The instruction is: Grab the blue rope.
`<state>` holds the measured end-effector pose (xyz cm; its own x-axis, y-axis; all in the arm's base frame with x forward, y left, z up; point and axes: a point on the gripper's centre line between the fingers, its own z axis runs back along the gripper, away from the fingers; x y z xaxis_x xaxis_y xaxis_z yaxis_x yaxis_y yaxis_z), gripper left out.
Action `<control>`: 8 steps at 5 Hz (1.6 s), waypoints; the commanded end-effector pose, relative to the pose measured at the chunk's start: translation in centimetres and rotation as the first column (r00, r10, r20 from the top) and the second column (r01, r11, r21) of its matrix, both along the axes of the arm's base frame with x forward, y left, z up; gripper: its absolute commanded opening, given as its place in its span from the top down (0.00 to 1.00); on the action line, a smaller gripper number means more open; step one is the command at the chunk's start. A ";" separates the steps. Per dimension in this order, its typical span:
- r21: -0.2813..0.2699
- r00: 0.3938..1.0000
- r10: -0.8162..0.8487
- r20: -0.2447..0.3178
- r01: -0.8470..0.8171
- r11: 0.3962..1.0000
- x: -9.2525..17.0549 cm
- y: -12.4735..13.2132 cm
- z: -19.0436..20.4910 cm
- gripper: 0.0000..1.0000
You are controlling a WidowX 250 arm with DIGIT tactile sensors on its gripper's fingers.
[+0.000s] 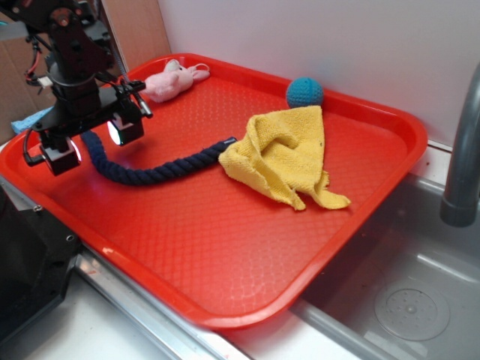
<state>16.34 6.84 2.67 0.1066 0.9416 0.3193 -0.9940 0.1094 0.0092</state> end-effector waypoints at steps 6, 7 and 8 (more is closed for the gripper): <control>-0.100 0.812 -0.573 -0.110 0.564 0.819 3.2 -4.9 7.8 1.00; -0.106 0.645 -0.757 -0.106 0.749 0.654 3.3 -8.0 11.2 1.00; -0.141 0.437 -0.899 -0.029 0.889 0.436 2.6 -9.2 13.9 1.00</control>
<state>19.13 -2.93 15.19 0.9301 0.3411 0.1361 -0.3502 0.9354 0.0492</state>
